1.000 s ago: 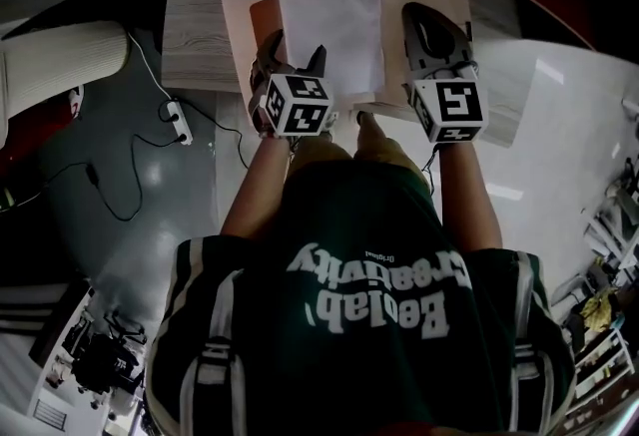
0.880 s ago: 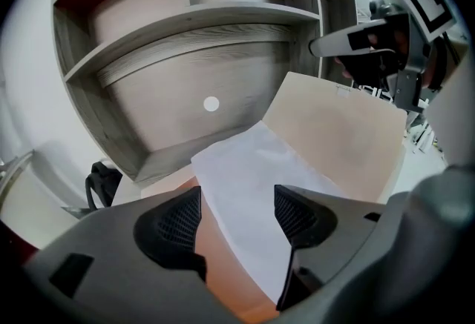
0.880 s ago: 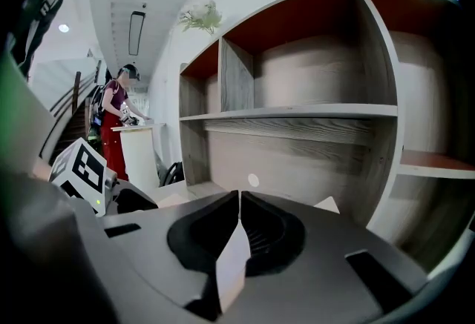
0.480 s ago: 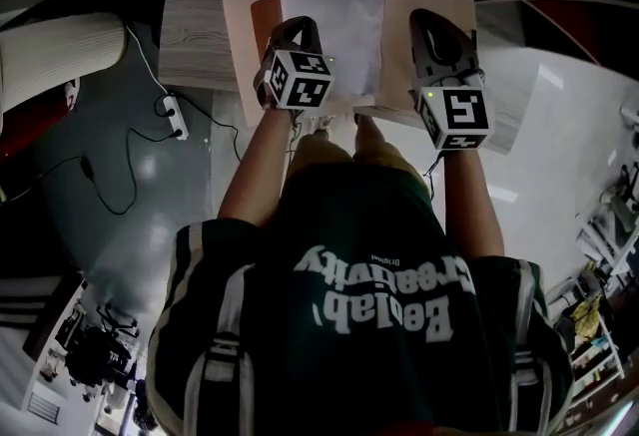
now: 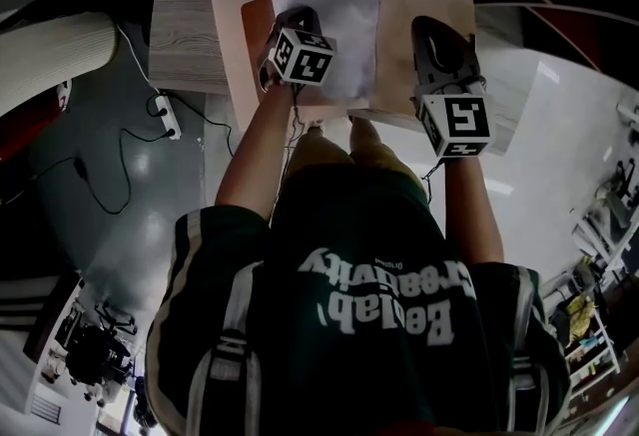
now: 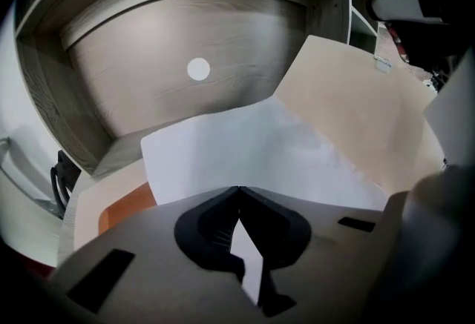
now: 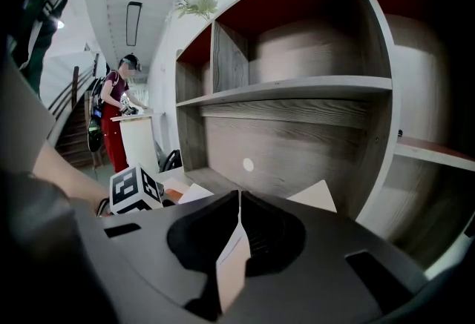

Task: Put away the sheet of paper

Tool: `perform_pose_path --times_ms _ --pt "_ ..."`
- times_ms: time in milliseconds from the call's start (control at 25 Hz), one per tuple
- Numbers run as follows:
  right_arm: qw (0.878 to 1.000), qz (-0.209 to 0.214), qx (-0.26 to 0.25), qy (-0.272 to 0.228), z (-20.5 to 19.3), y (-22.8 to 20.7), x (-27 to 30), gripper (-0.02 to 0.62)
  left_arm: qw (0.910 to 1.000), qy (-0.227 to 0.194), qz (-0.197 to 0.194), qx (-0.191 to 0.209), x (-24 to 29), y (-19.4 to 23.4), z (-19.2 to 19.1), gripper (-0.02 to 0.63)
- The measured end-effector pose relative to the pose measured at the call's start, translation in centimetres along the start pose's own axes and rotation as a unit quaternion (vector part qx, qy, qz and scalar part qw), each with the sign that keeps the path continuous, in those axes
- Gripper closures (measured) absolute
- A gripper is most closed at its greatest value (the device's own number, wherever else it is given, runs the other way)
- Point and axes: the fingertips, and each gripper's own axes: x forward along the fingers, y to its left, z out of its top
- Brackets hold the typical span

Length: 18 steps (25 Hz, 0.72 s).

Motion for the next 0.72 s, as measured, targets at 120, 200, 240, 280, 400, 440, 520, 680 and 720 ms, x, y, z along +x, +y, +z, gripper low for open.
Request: perform_pose_path --times_ms 120,200,240,280,400,440,520,680,720 --pt "1.000 0.003 0.000 0.001 -0.1 0.0 0.2 0.558 0.9997 0.018 -0.009 -0.013 0.7 -0.5 -1.4 0.588" --pt "1.000 0.006 0.000 0.002 -0.1 0.1 0.4 0.558 0.9994 0.028 -0.012 -0.019 1.0 -0.8 -2.2 0.588" --pt "1.000 0.008 -0.001 0.002 -0.1 0.1 0.5 0.558 0.9992 0.030 -0.013 -0.023 1.1 -0.9 -2.5 0.588" --pt "1.000 0.009 -0.001 0.002 -0.1 0.2 0.5 0.558 0.9991 0.031 -0.013 -0.028 1.1 -1.0 -2.7 0.588" --pt "1.000 0.013 -0.001 0.001 -0.1 0.5 0.7 0.558 0.9983 0.030 -0.016 -0.047 1.0 -1.2 -3.2 0.588" --pt "1.000 0.015 -0.001 0.001 -0.1 0.7 0.7 0.558 0.9978 0.030 -0.022 -0.055 0.9 -1.4 -3.3 0.588" --pt "1.000 0.018 -0.002 0.001 -0.1 0.9 0.7 0.558 0.9952 0.031 -0.046 -0.081 0.7 -2.2 -3.4 0.588" --pt "1.000 0.021 -0.003 0.001 -0.1 1.1 0.8 0.558 0.9876 0.038 -0.094 -0.120 0.3 -3.8 -4.0 0.588" --pt "1.000 0.021 -0.003 0.001 -0.1 1.1 0.8 0.558 0.9874 0.041 -0.096 -0.119 0.3 -3.9 -4.2 0.588"
